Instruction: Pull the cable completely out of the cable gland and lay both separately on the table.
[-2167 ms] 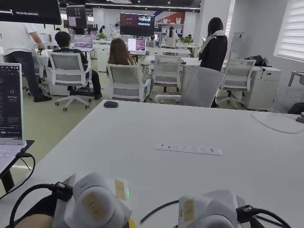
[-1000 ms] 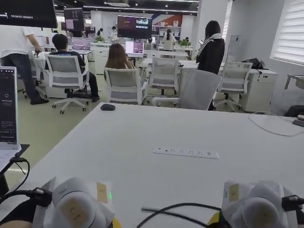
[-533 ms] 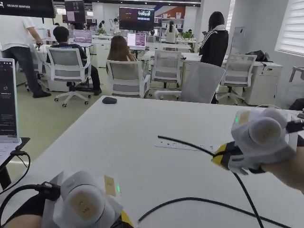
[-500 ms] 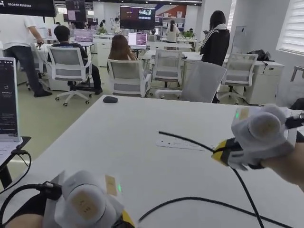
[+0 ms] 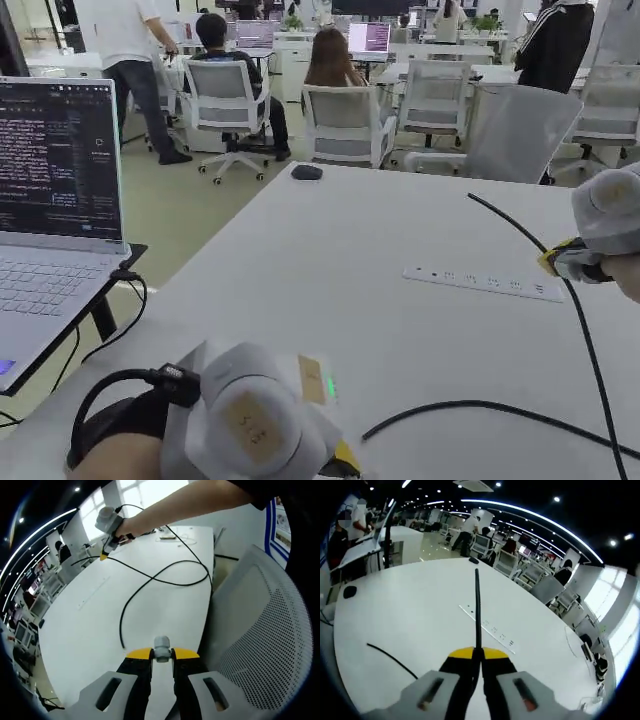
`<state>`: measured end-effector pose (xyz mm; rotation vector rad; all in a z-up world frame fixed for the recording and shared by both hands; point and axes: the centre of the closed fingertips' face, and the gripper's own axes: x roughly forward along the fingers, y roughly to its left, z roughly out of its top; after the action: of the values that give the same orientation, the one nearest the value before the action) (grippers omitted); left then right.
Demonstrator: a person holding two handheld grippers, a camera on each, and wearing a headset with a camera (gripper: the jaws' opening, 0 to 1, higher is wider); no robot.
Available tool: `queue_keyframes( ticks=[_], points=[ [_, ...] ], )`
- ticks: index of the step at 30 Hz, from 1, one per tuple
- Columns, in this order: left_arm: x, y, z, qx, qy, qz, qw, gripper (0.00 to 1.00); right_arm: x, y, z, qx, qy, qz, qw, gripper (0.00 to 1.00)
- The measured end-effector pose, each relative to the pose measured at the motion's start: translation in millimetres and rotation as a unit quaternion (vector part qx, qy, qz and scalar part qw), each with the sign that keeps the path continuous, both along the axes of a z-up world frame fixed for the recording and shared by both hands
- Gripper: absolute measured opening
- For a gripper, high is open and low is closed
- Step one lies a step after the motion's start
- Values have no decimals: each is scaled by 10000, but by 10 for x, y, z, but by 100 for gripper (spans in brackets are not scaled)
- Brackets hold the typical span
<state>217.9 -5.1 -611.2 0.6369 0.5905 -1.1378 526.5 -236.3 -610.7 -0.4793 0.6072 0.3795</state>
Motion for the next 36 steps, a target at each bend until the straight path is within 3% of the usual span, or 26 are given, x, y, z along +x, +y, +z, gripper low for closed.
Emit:
queue_keyframes(
  ticks=[4, 5, 6, 7, 8, 9, 12, 15, 19, 21, 25, 30, 34, 36],
  points=[
    [-21, 64, 16, 52, 26, 117, 9999, 16, -54, -208, -594, 370, 613, -594, 9957, 3],
    [-23, 70, 19, 53, 30, 129, 9999, 16, -64, -228, -639, 365, 661, -641, 9951, 3],
    [-32, 86, 23, 73, 37, 145, 9999, 16, -86, -268, -750, 399, 719, -771, 9936, 3],
    [-49, 111, 23, 125, 62, 155, 9998, 16, -98, -276, -871, 333, 744, -683, 9943, 3],
    [-62, 129, 31, 165, 50, 135, 9998, 16, -157, -335, -968, 186, 1013, -748, 9919, 3],
    [-77, 148, 44, 176, 84, 128, 9997, 16, -198, -352, -1045, 224, 1162, -835, 9895, 4],
    [-86, 179, 59, 170, 108, 124, 9997, 16, -202, -345, -1053, 322, 1100, -848, 9898, 10],
    [-51, 183, 71, 201, 51, 92, 9997, 16, -290, -327, -959, 263, 1131, -767, 9903, 21],
    [13, 66, 163, -102, 57, 38, 9999, 16, -438, -266, -699, 332, 985, -584, 9929, 27],
    [53, 2, 186, -158, 33, -44, 9999, 16, -576, -167, -552, 499, 951, -405, 9934, 28],
    [129, -173, 220, -390, 35, -259, 9989, 16, -903, -7, -267, 576, 831, 6, 9949, 30],
    [207, -351, 194, -584, 119, -480, 9971, 16, -1477, 162, 84, 771, 724, 413, 9935, 30],
    [232, -539, 197, -859, 350, -645, 9936, 16, -1932, 257, 328, 726, 487, 703, 9937, 31],
    [264, -589, 161, -828, 370, -710, 9933, 16, -2106, 289, 425, 843, 383, 734, 9930, 30]
  ],
)
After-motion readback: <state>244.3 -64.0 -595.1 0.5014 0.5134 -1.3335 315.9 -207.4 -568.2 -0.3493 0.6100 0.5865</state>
